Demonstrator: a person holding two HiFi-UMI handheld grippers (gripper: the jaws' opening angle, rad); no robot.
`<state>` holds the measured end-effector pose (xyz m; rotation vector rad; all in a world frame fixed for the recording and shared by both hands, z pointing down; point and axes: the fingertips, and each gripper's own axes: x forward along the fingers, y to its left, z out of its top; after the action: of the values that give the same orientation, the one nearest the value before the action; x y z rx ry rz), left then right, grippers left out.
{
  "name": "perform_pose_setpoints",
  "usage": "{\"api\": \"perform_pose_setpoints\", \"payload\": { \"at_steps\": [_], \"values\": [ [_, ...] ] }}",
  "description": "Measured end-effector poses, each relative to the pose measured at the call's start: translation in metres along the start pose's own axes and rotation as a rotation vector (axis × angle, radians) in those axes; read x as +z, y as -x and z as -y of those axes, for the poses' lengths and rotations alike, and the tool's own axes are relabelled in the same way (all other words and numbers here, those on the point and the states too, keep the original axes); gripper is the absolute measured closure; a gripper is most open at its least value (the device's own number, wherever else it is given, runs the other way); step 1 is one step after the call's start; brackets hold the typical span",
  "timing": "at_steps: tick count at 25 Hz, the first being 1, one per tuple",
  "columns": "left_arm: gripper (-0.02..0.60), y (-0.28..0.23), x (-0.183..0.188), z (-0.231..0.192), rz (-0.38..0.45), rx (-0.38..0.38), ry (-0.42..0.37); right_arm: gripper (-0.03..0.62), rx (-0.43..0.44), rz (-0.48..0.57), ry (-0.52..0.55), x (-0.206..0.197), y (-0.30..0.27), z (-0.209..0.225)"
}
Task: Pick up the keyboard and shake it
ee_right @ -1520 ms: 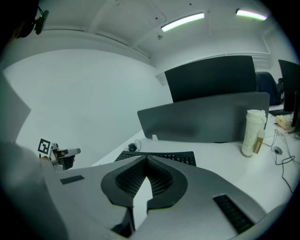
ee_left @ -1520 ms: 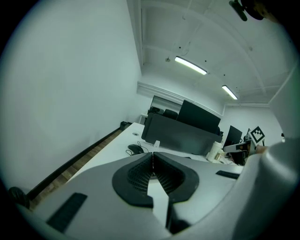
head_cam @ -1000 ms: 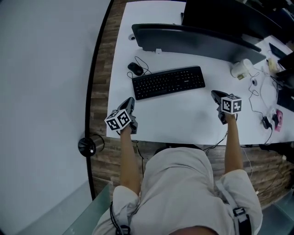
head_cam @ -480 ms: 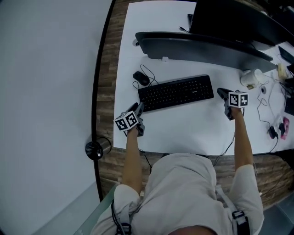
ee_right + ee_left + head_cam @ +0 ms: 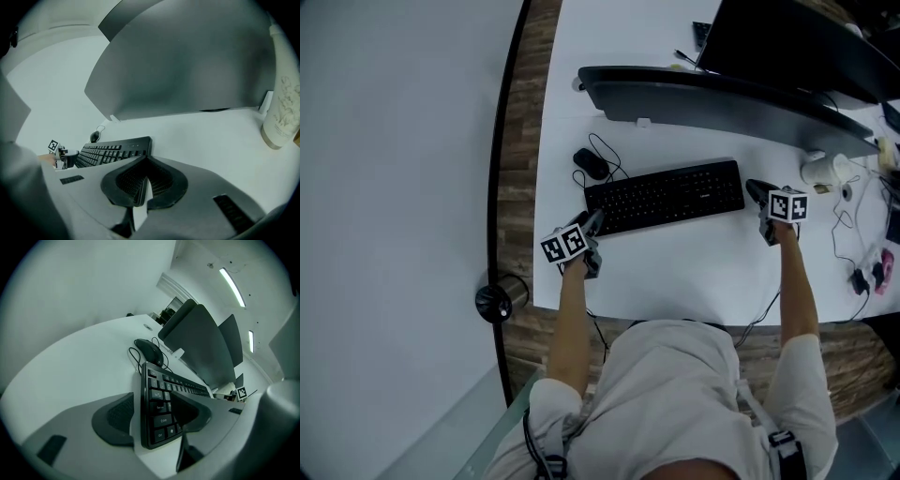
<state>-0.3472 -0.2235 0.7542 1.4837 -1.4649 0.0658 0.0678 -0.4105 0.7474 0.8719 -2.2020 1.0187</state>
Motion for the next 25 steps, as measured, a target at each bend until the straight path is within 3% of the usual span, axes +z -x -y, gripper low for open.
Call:
{"api": "perform_pose_setpoints", "payload": {
  "at_steps": [4,9,14,17,25],
  "values": [
    [0.328,0.002,0.003,-0.001,0.032,-0.007,0.064,0.554,0.01,0.09,-0.072,0.01,-0.012,-0.004],
    [0.328,0.0,0.007,-0.002,0.07,-0.016,0.123,0.551,-0.006,0.106,-0.097,0.007,-0.026,-0.009],
    [0.331,0.0,0.011,0.002,0.148,-0.091,0.255,0.549,0.011,0.221,-0.203,0.009,-0.023,-0.012],
    [0.331,0.001,0.012,0.001,0.152,-0.118,0.288,0.549,-0.014,0.233,-0.201,0.007,-0.022,-0.012],
    [0.331,0.004,0.007,0.006,0.067,-0.358,0.526,0.549,-0.078,0.237,-0.087,0.015,-0.022,-0.011]
  ]
}}
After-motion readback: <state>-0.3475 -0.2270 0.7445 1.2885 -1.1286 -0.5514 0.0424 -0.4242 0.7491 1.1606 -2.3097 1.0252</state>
